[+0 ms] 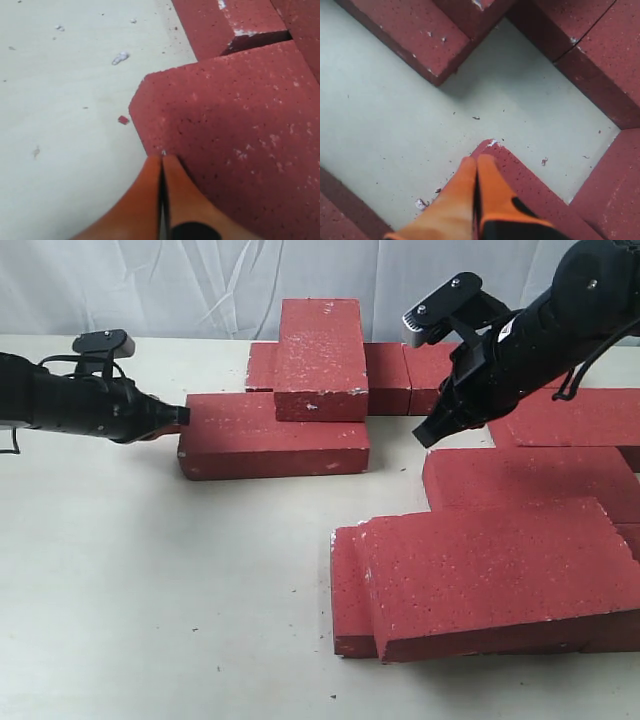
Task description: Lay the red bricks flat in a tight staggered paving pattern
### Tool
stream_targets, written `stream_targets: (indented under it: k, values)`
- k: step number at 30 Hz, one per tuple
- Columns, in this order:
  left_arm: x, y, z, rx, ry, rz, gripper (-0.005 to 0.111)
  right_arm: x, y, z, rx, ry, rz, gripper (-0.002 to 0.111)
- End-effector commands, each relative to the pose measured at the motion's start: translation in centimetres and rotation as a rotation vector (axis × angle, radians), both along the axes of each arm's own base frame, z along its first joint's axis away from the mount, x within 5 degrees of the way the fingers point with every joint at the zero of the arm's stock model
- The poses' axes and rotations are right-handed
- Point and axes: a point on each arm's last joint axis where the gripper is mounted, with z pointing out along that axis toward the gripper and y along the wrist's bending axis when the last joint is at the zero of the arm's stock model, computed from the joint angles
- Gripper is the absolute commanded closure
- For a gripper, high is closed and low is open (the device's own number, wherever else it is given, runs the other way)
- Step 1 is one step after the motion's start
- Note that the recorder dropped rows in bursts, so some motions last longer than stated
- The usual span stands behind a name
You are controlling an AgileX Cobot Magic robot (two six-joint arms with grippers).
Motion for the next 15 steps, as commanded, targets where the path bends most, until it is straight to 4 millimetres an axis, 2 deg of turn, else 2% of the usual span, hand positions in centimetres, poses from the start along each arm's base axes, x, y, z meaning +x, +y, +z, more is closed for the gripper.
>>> stream_targets:
  k: [1, 6, 15]
  values:
    - [0.2, -1.1, 0.2, 0.023, -0.013, -0.008, 0.107, -0.1, -0.2, 0.2, 0.006, -0.012, -0.002, 0.109]
    - [0.4, -1.3, 0.4, 0.020, -0.022, -0.008, 0.107, -0.1, -0.1, 0.2, 0.011, -0.011, -0.005, 0.109]
    - [0.8, -3.4, 0.5, 0.024, -0.042, -0.056, 0.107, 0.0, -0.1, 0.2, 0.014, -0.012, -0.007, 0.109]
